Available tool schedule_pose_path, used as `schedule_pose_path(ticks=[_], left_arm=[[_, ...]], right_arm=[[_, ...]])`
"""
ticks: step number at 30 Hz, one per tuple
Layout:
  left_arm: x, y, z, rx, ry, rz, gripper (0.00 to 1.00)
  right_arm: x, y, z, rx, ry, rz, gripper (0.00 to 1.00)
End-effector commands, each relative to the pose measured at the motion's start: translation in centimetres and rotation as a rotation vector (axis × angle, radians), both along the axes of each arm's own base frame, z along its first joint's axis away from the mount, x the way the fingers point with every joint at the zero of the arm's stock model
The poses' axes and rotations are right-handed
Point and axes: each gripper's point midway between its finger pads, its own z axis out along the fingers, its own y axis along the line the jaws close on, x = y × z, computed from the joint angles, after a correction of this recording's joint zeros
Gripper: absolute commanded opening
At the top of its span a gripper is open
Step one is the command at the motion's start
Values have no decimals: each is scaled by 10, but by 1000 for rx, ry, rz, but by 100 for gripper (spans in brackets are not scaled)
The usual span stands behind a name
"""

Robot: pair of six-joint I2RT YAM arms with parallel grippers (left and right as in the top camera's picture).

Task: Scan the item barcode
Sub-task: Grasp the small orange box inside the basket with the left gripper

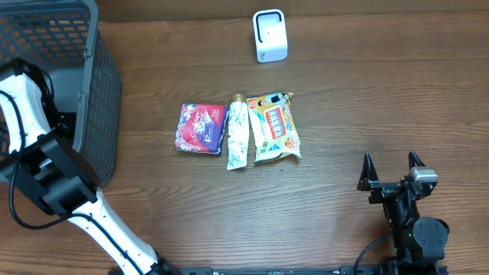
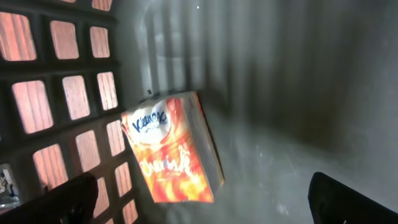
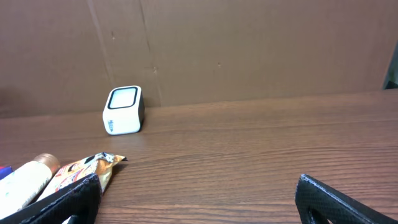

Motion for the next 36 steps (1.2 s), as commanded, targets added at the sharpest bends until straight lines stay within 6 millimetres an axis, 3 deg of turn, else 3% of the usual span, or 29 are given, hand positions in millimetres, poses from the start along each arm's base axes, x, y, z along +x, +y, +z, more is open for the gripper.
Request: schedule_pose_path(ticks=[1,12,16,21,22,29,36], left_arm=[[-7,-1,-16,-30,20,10,94],[-21,-13,-56,-70,64,8,59],[-24,-12,-60,-64,73,2,40],[-25,-11,-60,-72,87,-41,7],[-25,-11,-59,-77,90,-47,4],[-22,-10,-47,-90,90,-84,4],[18,-2,18,-97,-75,-181,4]], right_arm=[[0,-2,-2,-4,-4,-8,100],[0,-1,-2,-4,-4,-8,100],[0,-2,-2,-4,-4,-8,100],[0,-1,-2,-4,-4,-8,100],[0,-1,-2,-4,-4,-8,100],[0,-1,-2,-4,-4,-8,100],[0,-1,-2,-4,-4,-8,100]])
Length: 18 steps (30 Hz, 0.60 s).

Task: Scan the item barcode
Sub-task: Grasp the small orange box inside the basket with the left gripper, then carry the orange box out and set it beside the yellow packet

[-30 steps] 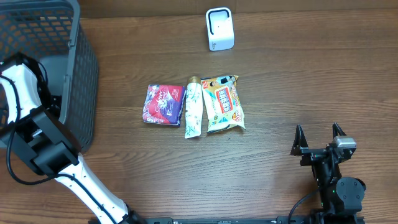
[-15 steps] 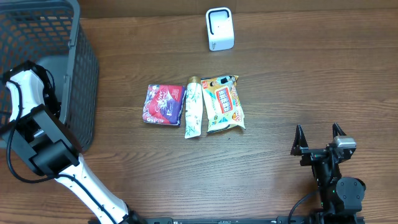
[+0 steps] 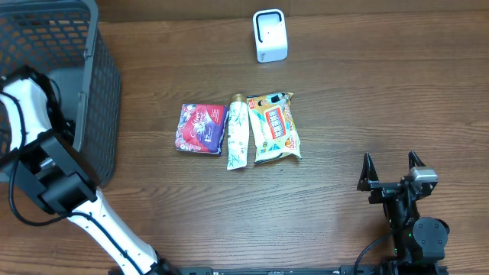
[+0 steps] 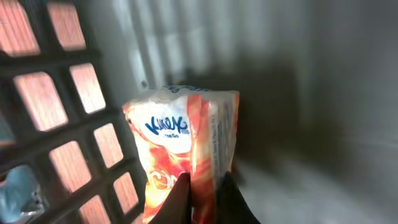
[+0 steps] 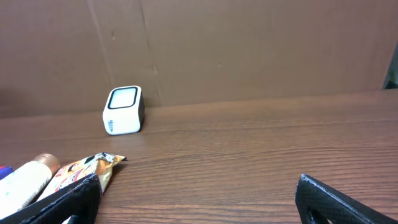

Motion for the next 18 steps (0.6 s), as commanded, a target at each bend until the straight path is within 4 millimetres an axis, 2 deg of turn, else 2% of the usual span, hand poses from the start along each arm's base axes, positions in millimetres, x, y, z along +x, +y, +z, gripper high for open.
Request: schedule_pose_path(ticks=[1,3,6,9,14,18], left_arm=[[34,3,42,-25,-175,-81,4],[58,-4,70,-54,-308,-164,4],[82,-15,113,-41,-457,-270,4],[95,-26,160,32,-560,-348,4],[104,-71,239,138,-725,-492,4],[98,-117,286,182,-817,-594,4]], right_arm=[[0,-1,-1,-4,-5,-8,100],[0,-1,-1,-4,-5,-8,100],[0,-1,-1,-4,-5,-8,100],[0,-1,-1,-4,-5,-8,100],[0,-1,-1,-4,-5,-8,100],[0,-1,-1,-4,-5,-8,100]])
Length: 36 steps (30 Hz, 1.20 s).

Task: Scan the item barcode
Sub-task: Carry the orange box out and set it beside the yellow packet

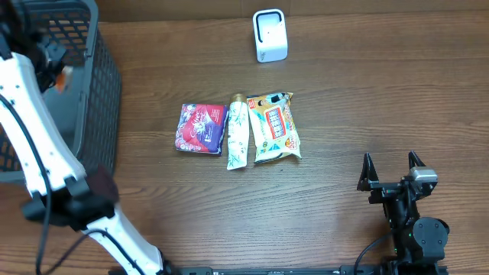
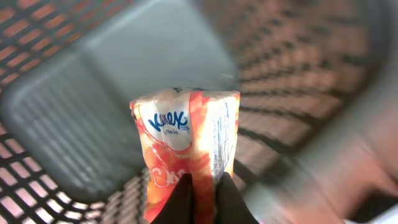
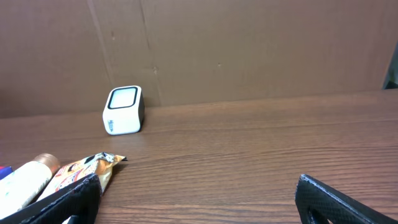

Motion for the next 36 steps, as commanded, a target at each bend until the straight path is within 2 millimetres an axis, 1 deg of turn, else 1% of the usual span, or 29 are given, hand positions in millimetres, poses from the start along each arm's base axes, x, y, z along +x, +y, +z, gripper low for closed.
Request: schedule_pose_path(ticks=[1,3,5,6,7,9,11,12,13,15,18,20,21,25,27,28,30,32,33,34,35,36], left_arm=[[-11,-48,60,64,-137,-124,4],[-12,-78,72,63,-167,-194,4],[-12,-114,74,55,-164,-283,4],[-12,-132,72,47,-149,-326,4],[-12,-153,64,36,-119,-379,4],[-14,-188,47,16,-50,-467,4],[-16,-227,21,-1,43,-565,5],[-16,-240,11,-4,76,-599,4],[-17,-259,-5,-9,127,-642,4],[-20,-290,-37,-10,224,-714,5],[-25,-327,-86,-3,357,-798,4],[-28,-347,-115,2,427,-833,5],[-30,-358,-133,8,467,-857,4],[-34,-382,-175,25,557,-903,4],[-34,-387,-189,30,585,-912,12],[-34,-387,-194,31,596,-912,18],[-34,-387,-199,31,611,-910,30],[-34,-386,-200,32,611,-910,38],[-33,-385,-198,31,607,-910,45],[-32,-384,-196,30,602,-910,55],[-31,-383,-194,30,598,-913,60],[-30,-381,-190,31,591,-919,63]], right_arm=[[0,-1,-2,-4,-4,-8,100],[0,-1,-2,-4,-4,-7,100],[0,-1,-2,-4,-4,-7,100],[0,-1,-2,-4,-4,-8,100],[0,-1,-2,-4,-4,-8,100],[0,-1,-2,-4,-4,-8,100],[0,-1,-2,-4,-4,-8,100],[0,-1,-2,-4,-4,-7,100],[0,-1,-2,-4,-4,-7,100],[0,-1,-2,-4,-4,-8,100],[0,-1,-2,-4,-4,-7,100],[0,-1,-2,-4,-4,-7,100],[0,-1,-2,-4,-4,-7,100],[0,-1,-2,-4,-4,-8,100],[0,-1,-2,-4,-4,-7,100],[0,-1,-2,-4,-4,-8,100],[0,-1,-2,-4,-4,-7,100],[0,-1,-2,-4,-4,-8,100],[0,-1,-2,-4,-4,-7,100],[0,-1,-2,-4,-4,-7,100],[0,-1,-2,-4,-4,-7,100],[0,-1,-2,-4,-4,-7,100]])
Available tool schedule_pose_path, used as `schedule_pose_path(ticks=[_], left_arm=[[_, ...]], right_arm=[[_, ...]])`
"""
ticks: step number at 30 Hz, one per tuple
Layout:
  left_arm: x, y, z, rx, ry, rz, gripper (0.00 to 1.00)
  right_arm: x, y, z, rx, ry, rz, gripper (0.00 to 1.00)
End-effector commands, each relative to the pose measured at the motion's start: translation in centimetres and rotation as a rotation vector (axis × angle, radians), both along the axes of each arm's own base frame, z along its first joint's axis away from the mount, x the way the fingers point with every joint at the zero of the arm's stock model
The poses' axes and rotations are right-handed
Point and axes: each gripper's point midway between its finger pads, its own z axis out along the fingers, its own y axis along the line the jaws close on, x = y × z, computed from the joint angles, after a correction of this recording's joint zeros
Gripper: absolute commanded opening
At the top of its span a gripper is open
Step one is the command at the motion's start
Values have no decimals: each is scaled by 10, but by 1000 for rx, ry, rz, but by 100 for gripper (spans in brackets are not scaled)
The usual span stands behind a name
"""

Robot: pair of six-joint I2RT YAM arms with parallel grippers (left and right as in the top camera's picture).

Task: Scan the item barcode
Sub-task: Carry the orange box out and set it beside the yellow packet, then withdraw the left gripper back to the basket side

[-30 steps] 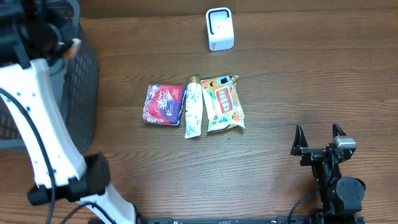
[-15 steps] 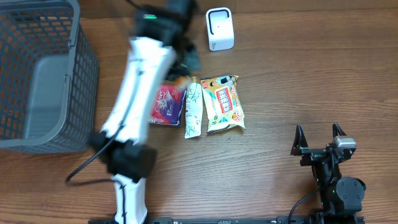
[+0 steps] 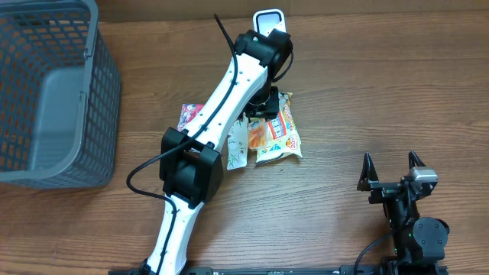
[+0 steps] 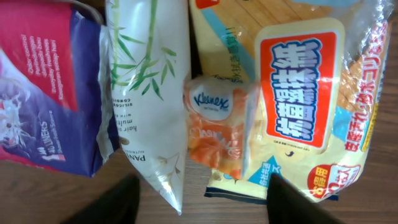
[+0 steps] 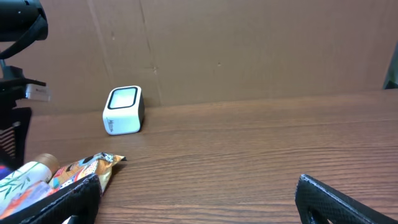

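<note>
A small orange Kleenex tissue pack (image 4: pixel 217 124) lies in the row of items at mid-table, resting between the white bamboo-print tube (image 4: pixel 146 93) and the yellow snack bag (image 4: pixel 298 93). In the overhead view the tissue pack (image 3: pixel 256 137) shows just below the left arm. My left gripper (image 4: pixel 202 199) hangs open right above it, with nothing between its fingers. The white barcode scanner (image 3: pixel 270 34) stands at the back, just beyond the left arm. My right gripper (image 3: pixel 391 172) rests open at the front right, far from the items.
A red and purple pack (image 4: pixel 43 93) lies left of the tube. A grey mesh basket (image 3: pixel 107 92) stands at the far left. The scanner (image 5: pixel 123 111) faces a brown cardboard wall along the back of the wooden table (image 3: pixel 367 92).
My left gripper was shut on the Kleenex pack above the basket at the far left. Now it is open over the mid-table items and the pack lies between the tube and the snack bag.
My left gripper was open inside the basket over the Kleenex pack. Then it was shut on the pack in the basket, then held it up above the basket. Now the pack lies among the mid-table items, released. The right arm has stayed still.
</note>
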Motion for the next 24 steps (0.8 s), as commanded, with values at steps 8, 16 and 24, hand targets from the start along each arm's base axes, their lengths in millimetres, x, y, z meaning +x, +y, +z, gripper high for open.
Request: schedule_pose_path(ticks=[8,16,24], left_arm=[[19,20,97,-130,-189,-22,86],[-6,66,228,-238,-516,-30,100],[-73,118,283,-210,-667,-13,100]], right_arm=[[0,-1,-2,-4,-4,-8,100],[0,-1,-2,-4,-4,-7,100],[0,-1,-2,-4,-4,-7,100]])
